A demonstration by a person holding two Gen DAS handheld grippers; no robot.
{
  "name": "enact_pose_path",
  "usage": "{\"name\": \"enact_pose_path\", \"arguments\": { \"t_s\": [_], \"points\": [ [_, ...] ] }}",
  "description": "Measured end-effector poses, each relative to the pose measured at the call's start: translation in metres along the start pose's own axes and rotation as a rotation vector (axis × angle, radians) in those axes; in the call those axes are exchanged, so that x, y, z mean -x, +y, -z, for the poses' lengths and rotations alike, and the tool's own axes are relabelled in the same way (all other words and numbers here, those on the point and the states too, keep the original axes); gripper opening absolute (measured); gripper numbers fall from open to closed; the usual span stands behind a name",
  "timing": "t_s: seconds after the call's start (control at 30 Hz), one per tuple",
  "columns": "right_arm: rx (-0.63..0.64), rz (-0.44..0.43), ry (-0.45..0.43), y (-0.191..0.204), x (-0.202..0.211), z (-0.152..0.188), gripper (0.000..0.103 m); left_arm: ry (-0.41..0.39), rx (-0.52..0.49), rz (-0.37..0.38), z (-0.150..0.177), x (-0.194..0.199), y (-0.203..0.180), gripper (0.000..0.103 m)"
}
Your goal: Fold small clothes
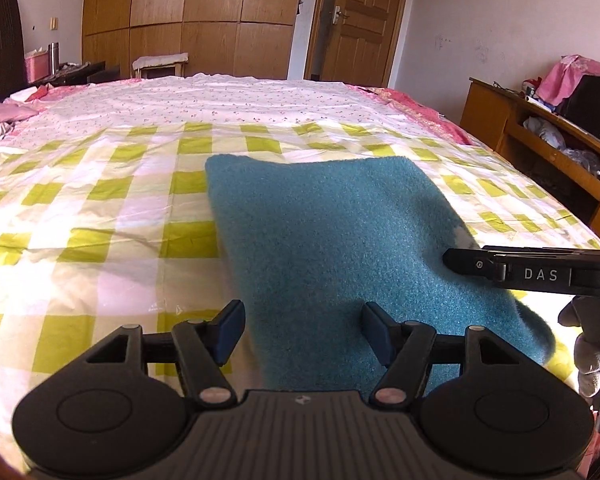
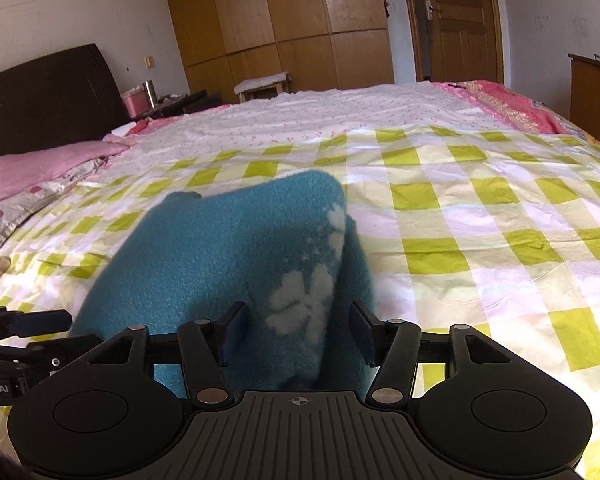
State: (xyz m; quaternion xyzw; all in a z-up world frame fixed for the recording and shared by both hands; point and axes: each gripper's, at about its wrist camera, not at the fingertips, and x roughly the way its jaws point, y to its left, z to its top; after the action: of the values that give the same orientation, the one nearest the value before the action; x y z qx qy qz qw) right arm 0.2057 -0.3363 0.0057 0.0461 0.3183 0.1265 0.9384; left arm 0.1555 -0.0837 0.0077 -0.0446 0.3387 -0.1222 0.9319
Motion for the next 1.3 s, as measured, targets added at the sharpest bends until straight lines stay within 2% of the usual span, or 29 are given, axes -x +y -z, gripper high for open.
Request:
{"name": "enact_pose_path", "arguments": {
  "t_s": [0.07,0.17,0.3,0.47,0.6,0.7,0.83,0.93,1.03,1.17,1.3],
  "points": [
    [-0.036,-0.022,0.015,-0.006,-0.003,0.000,0.061,0.006,0.017,0.020,0.001,-0.006,0.000,0.074],
    [-0.157,-0.079,0.061,-0.024,-0.014,0.002,0.065,0.007,0.003,0.035,0.000,-0.012,-0.005,0.076],
    [-0.309,-0.152,0.095,-0.039,-0.025,0.006,0.066,0.005,-0.011,0.052,-0.003,-0.014,-0.004,0.076],
    [-0.363,-0.175,0.102,-0.029,-0.038,0.004,0.066,-0.015,-0.025,0.026,-0.010,-0.020,0.006,0.077],
    [-0.330,-0.160,0.093,-0.019,-0.053,-0.009,0.066,-0.018,-0.026,0.003,-0.019,-0.026,0.014,0.078],
    [-0.316,-0.151,0.083,-0.019,-0.050,-0.011,0.064,-0.016,-0.049,-0.020,-0.020,-0.023,0.008,0.079],
    [-0.259,-0.112,0.030,-0.010,-0.023,-0.010,0.056,-0.038,-0.112,-0.076,-0.016,-0.016,-0.005,0.078],
    [-0.164,-0.059,-0.026,0.007,0.001,-0.009,0.055,-0.042,-0.149,-0.098,-0.014,-0.011,-0.011,0.078],
    [-0.085,-0.056,-0.067,0.028,0.018,-0.008,0.053,-0.043,-0.184,-0.118,-0.011,-0.005,-0.016,0.078],
    [-0.015,-0.064,-0.055,0.052,0.026,0.000,0.040,-0.031,-0.196,-0.134,-0.007,-0.001,-0.019,0.078],
    [0.032,-0.027,0.003,0.059,0.016,0.011,0.033,-0.016,-0.194,-0.141,-0.004,-0.001,-0.020,0.078]
  ]
}}
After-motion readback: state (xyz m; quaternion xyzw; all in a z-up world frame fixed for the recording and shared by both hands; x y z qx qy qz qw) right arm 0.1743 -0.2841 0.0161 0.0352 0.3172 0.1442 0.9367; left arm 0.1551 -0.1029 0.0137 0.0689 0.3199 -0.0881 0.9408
